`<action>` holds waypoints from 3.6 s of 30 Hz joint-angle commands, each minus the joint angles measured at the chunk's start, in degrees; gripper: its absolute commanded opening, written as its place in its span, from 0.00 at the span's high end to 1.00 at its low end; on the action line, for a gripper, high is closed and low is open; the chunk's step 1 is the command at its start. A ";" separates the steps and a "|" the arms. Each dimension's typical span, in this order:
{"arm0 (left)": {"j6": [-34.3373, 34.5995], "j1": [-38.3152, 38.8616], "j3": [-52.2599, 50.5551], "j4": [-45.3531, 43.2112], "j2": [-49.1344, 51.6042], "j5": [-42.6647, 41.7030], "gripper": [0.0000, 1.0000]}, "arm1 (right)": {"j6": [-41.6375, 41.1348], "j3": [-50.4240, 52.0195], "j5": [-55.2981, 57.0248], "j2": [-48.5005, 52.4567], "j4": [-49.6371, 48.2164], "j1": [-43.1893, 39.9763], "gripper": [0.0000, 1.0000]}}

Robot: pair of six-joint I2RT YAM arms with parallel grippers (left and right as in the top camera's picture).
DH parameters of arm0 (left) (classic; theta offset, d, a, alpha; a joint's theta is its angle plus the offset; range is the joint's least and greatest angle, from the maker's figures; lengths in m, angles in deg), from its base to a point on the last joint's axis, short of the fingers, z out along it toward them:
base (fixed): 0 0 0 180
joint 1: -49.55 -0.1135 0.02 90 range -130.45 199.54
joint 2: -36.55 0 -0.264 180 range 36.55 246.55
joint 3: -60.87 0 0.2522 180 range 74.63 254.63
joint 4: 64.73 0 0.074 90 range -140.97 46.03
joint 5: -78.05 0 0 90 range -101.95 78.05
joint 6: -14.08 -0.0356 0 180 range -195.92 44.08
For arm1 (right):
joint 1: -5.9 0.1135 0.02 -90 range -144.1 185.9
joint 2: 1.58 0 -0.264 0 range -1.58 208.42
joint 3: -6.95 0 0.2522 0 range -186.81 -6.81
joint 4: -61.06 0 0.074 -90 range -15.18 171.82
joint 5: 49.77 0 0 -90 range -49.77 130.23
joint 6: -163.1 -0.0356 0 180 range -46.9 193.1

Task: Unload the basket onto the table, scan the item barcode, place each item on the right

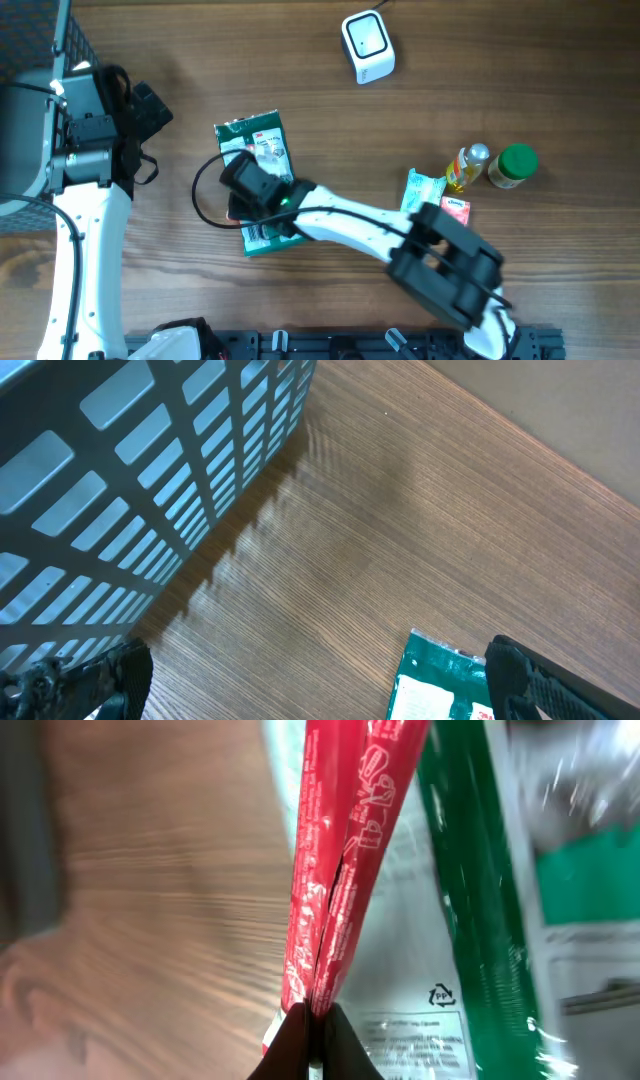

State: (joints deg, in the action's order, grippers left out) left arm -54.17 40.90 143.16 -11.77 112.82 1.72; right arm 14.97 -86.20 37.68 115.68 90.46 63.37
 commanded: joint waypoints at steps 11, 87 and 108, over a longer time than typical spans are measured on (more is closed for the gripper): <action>-0.50 -0.22 0.20 -0.15 -0.04 0.31 0.00 | 57.02 0.24 -0.04 -9.57 19.47 -2.80 0.96; -0.50 -0.22 0.20 -0.15 -0.04 0.31 0.00 | 76.63 4.37 -1.20 -6.34 24.26 -9.18 0.96; -0.50 -0.22 0.22 -0.15 -0.04 0.31 0.00 | 78.73 4.92 -11.04 -3.52 16.46 -9.11 0.96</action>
State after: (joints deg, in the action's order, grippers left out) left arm -54.17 40.90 143.16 -11.75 112.82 1.72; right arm 92.94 -81.50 29.79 110.91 107.35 54.39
